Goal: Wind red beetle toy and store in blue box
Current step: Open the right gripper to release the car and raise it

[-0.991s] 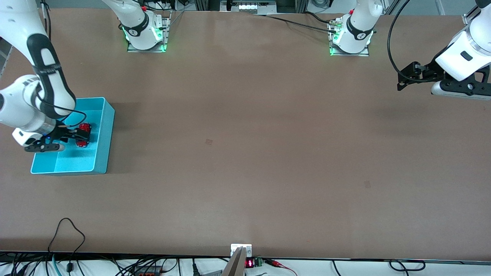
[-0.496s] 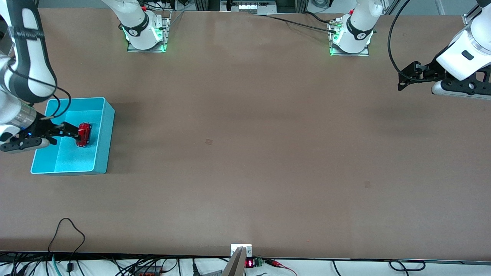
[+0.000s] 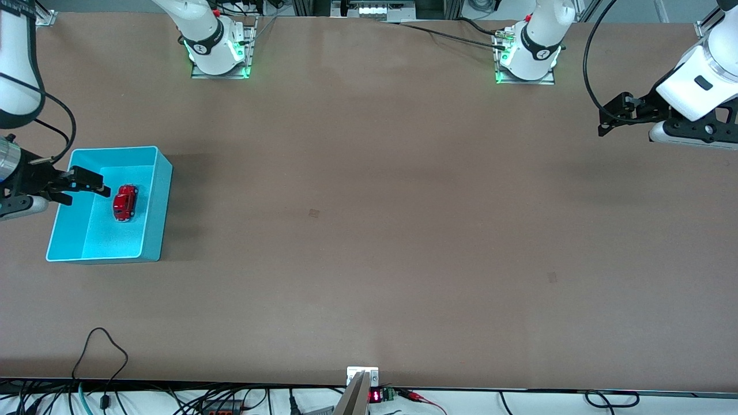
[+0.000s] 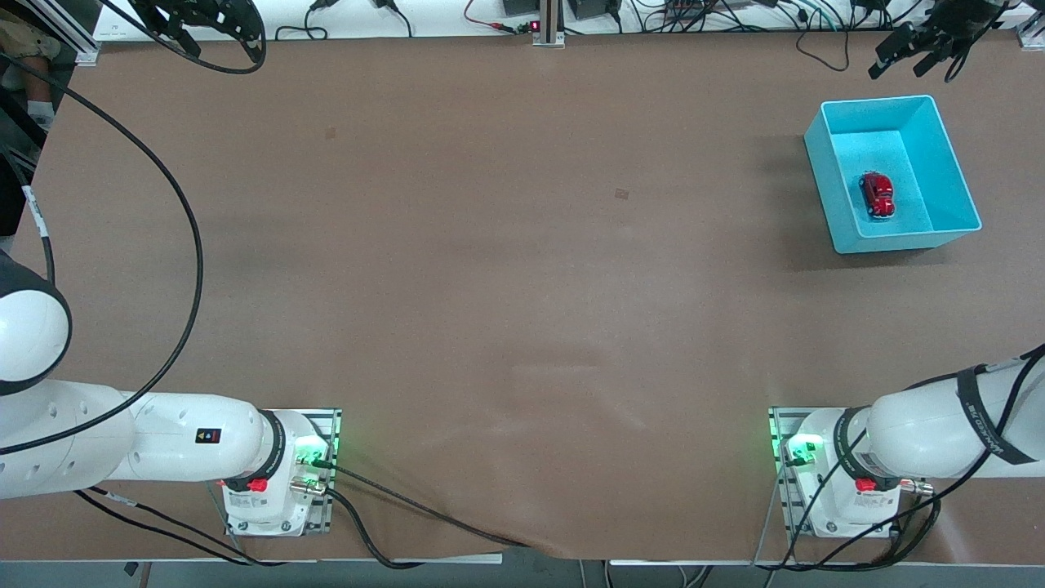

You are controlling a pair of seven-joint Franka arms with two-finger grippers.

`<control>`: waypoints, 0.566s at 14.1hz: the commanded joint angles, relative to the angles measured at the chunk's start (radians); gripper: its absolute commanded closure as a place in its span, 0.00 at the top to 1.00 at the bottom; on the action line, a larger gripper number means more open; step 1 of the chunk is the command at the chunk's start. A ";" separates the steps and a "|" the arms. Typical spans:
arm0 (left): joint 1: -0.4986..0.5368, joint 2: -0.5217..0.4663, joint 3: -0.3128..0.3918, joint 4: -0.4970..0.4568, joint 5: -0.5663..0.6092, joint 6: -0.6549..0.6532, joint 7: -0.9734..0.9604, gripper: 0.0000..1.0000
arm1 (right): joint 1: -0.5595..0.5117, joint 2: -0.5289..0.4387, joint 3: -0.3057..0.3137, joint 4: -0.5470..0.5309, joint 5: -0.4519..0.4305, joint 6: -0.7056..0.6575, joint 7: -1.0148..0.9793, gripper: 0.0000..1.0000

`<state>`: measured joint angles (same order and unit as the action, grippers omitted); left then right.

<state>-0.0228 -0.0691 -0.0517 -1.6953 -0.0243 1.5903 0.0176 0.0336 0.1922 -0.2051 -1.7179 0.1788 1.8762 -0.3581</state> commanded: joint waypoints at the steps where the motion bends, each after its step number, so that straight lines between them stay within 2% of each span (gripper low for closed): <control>1: 0.009 0.005 -0.004 0.022 -0.011 -0.016 0.007 1.00 | 0.054 -0.016 0.000 0.079 -0.041 -0.124 0.164 1.00; 4: 0.009 0.005 -0.004 0.023 -0.012 -0.018 0.007 1.00 | 0.057 -0.028 0.003 0.198 -0.084 -0.325 0.257 1.00; 6: 0.009 0.005 -0.002 0.022 -0.013 -0.018 0.009 1.00 | 0.051 -0.043 0.001 0.224 -0.142 -0.329 0.251 1.00; 8: 0.009 0.005 -0.004 0.022 -0.011 -0.018 0.009 1.00 | 0.023 -0.053 -0.004 0.225 -0.133 -0.324 0.264 1.00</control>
<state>-0.0226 -0.0691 -0.0516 -1.6952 -0.0243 1.5903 0.0176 0.0840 0.1437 -0.2121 -1.5053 0.0563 1.5698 -0.1178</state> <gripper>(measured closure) 0.000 0.000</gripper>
